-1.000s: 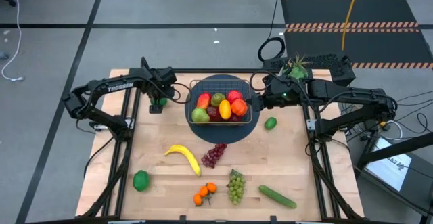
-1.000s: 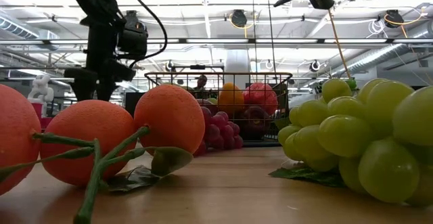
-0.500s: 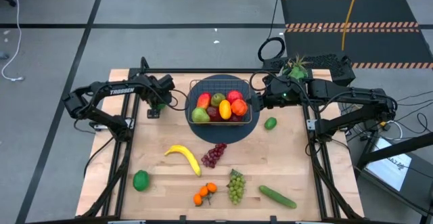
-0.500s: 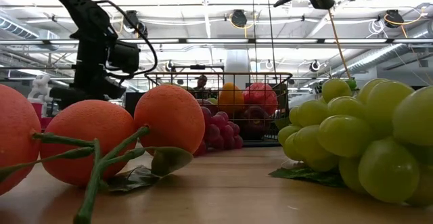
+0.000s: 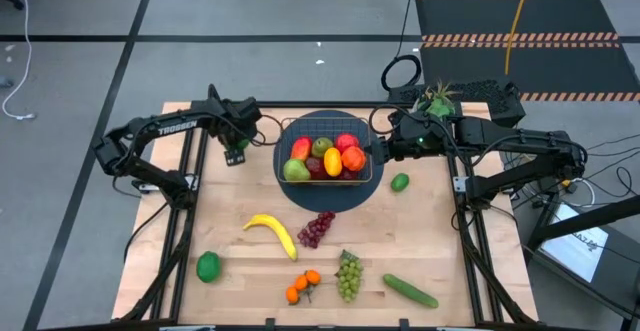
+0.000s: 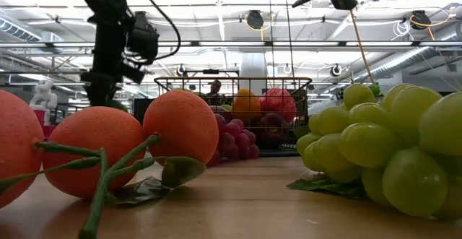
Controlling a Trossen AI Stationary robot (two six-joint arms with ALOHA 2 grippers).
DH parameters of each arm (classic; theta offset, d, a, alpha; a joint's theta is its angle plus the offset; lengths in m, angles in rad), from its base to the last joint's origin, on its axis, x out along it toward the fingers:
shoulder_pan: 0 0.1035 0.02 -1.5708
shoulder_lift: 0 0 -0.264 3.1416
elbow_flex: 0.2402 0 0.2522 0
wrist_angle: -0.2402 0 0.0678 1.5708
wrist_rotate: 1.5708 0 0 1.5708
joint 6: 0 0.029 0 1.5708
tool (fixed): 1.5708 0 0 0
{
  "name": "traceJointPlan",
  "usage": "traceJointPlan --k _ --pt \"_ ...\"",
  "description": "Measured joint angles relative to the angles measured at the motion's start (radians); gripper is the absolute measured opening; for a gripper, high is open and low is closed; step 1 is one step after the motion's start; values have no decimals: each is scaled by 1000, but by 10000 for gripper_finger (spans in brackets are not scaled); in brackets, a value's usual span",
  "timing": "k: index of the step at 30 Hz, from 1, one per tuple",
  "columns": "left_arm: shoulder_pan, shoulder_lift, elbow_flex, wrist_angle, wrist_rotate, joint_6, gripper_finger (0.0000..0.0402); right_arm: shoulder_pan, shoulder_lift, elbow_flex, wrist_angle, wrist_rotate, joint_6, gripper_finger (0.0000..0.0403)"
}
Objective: Build produce basket
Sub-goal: Put the top left green lime into the wire basket
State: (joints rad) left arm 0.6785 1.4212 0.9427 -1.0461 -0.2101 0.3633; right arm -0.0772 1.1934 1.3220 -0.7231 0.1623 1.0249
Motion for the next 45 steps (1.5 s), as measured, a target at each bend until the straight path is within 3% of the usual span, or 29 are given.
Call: traceJointPlan --k 8,18,23,28,34,39,45 --pt "0 0 218 -153 87 -149 292 0 0 0 -8 -5 -41 110" --pt "0 0 638 -222 213 -457 298 -13 0 0 -46 -5 -261 110" --pt "-13 -1 766 -68 328 -645 296 -37 0 0 -73 -6 -386 110" --pt "-44 0 788 159 436 -851 298 -68 0 0 -88 -8 -491 110" --pt "-104 0 787 391 456 -1067 298 -80 -19 0 -134 -9 -542 110" --pt "-155 0 787 528 456 -1067 298 -81 -59 0 -153 -58 -626 110" --pt "-220 0 787 477 455 -733 298 -81 -117 0 -152 -115 -742 109"
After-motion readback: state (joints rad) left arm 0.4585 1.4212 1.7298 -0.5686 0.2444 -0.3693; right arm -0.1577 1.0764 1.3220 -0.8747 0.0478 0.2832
